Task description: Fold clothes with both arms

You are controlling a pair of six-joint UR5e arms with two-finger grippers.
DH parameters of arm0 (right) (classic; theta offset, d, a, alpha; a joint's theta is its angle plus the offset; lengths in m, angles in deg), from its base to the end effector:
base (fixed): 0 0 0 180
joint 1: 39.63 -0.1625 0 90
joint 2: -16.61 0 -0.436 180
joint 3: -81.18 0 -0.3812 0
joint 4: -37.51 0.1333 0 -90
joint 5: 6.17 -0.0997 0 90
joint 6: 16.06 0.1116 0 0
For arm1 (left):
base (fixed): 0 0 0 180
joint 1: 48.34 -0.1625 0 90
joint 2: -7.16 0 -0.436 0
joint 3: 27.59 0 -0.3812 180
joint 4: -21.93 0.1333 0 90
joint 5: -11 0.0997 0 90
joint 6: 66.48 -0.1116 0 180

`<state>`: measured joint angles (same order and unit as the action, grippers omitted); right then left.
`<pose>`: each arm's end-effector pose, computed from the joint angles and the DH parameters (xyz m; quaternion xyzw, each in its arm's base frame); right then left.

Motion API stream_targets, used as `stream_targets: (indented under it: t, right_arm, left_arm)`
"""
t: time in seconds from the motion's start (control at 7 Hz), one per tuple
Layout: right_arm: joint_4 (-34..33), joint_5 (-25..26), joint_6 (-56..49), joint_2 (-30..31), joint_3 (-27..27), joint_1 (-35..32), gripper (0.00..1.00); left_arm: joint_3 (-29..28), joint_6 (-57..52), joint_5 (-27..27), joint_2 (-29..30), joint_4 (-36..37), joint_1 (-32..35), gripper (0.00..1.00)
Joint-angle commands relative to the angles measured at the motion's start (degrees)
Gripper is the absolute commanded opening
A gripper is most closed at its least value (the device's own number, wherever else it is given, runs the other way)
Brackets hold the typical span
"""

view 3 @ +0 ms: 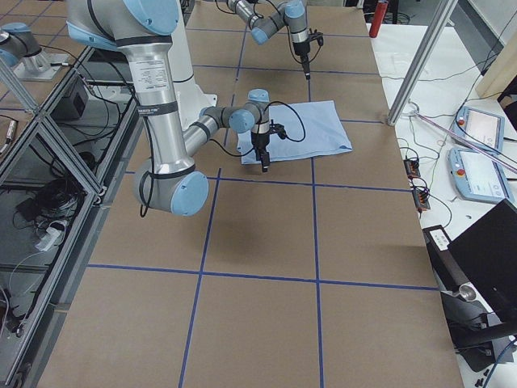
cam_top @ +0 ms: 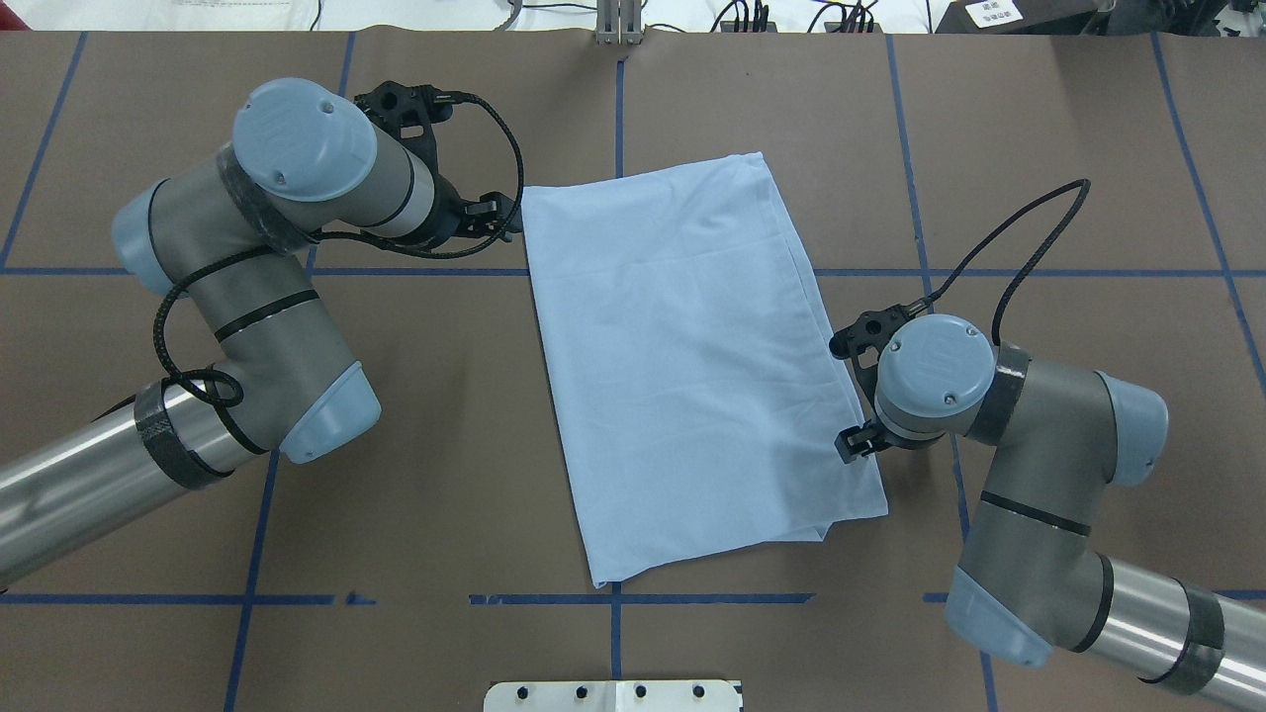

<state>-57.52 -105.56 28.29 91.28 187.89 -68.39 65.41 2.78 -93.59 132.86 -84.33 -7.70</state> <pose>-0.4507 -0.3786 0.4336 0.0773 -0.2335 -0.1612 0.9558 0.4608 -0.5342 0.2586 0.1367 0.4511 -0.0943 0.8769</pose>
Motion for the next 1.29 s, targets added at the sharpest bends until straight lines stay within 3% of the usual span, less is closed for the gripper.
stream_targets:
  t: [0.0,0.29,0.43,0.86,1.14]
  right_arm:
    - [-0.2,-0.9,-2.1,-0.8,-0.1,-3.3,1.00]
    - [-0.2,-5.0,-3.1,-5.3,0.2,-6.2,1.00]
    - [0.1,-6.0,-2.9,-6.3,1.0,-6.8,1.00]
    - [0.1,-10.3,-2.1,-7.1,7.0,-8.3,1.00]
    - [0.1,-11.3,-2.0,-7.2,8.1,-8.5,1.00]
  left_arm:
    - [0.0,-0.1,0.0,0.1,0.0,-0.2,1.00]
    - [1.0,0.4,-0.4,0.1,0.0,-0.2,1.00]
    - [1.9,7.0,-1.7,-0.7,0.0,-2.5,1.00]
    - [10.4,33.5,-2.6,-4.5,0.5,-15.3,1.00]
    - [10.4,43.4,3.2,-4.8,0.6,-25.2,0.99]
